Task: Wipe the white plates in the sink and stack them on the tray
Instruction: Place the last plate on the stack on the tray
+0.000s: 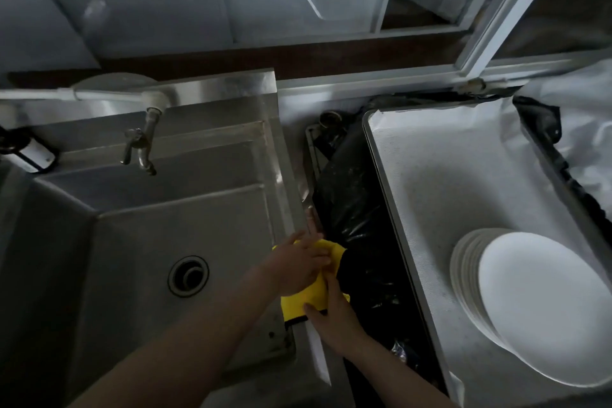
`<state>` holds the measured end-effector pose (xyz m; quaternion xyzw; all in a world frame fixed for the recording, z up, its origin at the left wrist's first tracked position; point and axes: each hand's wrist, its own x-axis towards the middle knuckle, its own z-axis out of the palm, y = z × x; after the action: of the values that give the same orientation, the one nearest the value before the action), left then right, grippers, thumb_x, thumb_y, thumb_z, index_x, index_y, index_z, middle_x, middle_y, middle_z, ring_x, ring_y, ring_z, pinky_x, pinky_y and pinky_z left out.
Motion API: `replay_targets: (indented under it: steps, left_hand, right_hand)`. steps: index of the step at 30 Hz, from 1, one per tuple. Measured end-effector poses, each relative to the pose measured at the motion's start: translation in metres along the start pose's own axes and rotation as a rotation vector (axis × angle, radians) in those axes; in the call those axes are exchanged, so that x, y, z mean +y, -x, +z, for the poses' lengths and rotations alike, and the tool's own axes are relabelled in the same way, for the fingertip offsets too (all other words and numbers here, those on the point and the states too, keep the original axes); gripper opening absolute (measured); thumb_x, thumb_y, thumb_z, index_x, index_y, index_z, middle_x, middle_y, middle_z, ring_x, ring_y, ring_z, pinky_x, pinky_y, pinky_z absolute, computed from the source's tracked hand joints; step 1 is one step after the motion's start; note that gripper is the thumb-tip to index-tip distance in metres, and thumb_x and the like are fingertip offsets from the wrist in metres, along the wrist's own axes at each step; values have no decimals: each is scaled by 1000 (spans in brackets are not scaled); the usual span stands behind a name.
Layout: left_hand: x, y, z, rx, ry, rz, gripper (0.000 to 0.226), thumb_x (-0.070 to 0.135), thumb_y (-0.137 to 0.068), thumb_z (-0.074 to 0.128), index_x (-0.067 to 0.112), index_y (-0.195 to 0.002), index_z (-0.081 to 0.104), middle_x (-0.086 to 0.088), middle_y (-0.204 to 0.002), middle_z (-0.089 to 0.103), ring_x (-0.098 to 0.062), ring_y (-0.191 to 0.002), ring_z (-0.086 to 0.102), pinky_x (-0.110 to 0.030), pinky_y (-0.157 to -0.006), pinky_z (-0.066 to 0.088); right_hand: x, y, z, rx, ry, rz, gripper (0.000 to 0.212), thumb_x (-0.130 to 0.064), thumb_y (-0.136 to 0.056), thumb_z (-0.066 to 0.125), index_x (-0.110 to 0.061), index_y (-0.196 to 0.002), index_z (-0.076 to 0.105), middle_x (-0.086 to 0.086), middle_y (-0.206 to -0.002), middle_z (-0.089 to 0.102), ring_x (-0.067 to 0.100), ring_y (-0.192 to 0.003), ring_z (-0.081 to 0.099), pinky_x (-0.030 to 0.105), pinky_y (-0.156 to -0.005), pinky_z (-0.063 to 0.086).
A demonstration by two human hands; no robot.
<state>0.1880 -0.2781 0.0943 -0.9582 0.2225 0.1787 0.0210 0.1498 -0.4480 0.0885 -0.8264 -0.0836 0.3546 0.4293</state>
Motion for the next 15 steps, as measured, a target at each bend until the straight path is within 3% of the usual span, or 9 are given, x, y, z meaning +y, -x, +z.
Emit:
replay_targets:
  steps: [2,4,5,7,9,15]
  left_hand:
    - [-2,-5,-7,5,-138,57,69,44,-90,9,28,-124,66,5,-139,60,-33,-146,34,-47,-119,7]
    - [-4,-7,-12,-2,-194,48,62,43,-88,16,29,-97,76,8,-112,73,-31,-133,53,-47,-115,10]
    - [-5,-11,-8,-1,-208,46,60,42,-90,17,27,-96,75,7,-112,72,-31,-134,51,-48,-115,8]
    - [-3,-21,-2,-27,-215,3,56,41,-98,19,21,-115,69,1,-132,61,-32,-146,31,-49,-120,5]
    - [3,-24,-10,-84,-181,-89,48,40,-103,27,18,-126,62,-4,-142,52,-33,-144,28,-49,-121,10]
    - [15,-25,-16,-83,-282,-121,54,40,-106,22,9,-133,58,-11,-142,51,-38,-141,30,-50,-119,14]
  right_hand:
    - [2,-3,0,4,-72,44,81,-25,-94,64,-20,-156,11,-3,-157,29,15,-141,34,22,-106,35]
    - [5,-4,1,20,-86,69,79,-25,-95,63,-17,-156,12,0,-159,27,16,-142,31,21,-105,32]
    - [6,-5,2,21,-80,75,79,-25,-96,62,-17,-157,11,0,-158,27,16,-142,32,18,-102,33]
    - [5,-3,2,2,-92,80,81,-24,-97,59,-20,-158,7,-5,-156,30,10,-133,39,6,-90,36]
    - [4,-2,1,-20,-114,78,80,-22,-98,58,-23,-158,6,-6,-154,34,4,-119,45,2,-77,41]
    - [5,5,8,13,-103,182,74,-30,-97,57,-17,-156,15,5,-133,53,16,-98,57,22,-72,41]
